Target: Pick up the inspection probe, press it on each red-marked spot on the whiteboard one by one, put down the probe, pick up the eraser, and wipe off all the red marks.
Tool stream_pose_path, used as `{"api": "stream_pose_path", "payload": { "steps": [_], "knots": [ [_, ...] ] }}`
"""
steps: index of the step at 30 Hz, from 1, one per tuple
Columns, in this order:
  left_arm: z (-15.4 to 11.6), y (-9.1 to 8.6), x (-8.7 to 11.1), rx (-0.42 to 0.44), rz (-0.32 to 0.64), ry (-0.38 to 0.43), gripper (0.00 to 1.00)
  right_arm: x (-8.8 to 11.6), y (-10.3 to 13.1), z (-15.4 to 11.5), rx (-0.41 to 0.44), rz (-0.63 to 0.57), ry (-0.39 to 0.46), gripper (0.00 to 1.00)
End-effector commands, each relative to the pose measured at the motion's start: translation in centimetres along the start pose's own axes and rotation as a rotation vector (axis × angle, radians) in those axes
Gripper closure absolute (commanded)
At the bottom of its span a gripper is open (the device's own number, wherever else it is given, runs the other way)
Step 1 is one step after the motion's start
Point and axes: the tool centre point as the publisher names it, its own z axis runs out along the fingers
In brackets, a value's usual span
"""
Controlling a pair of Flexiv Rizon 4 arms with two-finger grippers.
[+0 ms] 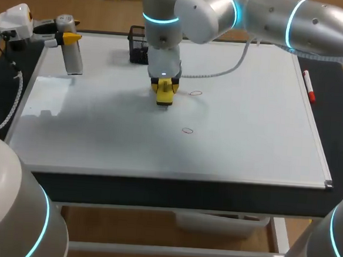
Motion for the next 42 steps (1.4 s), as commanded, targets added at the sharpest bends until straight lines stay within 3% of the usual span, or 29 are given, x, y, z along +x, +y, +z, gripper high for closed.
{"api": "stream_pose_path", "payload": {
  "steps": [1,28,42],
  "knots": [
    [0.0,-0.1,0.1,0.000,0.002,-0.002,1.00,1.9,-0.6,-1.3,0.012,0.020,-0.015,1.00],
    [0.0,-0.1,0.1,0.000,0.002,-0.002,1.00,22.0,-5.8,-1.7,-0.001,0.393,-0.021,1.00],
    [0.0,-0.1,0.1,0.000,0.002,-0.002,1.00,29.6,-6.3,-1.2,-0.021,0.544,-0.030,1.00]
  ]
}}
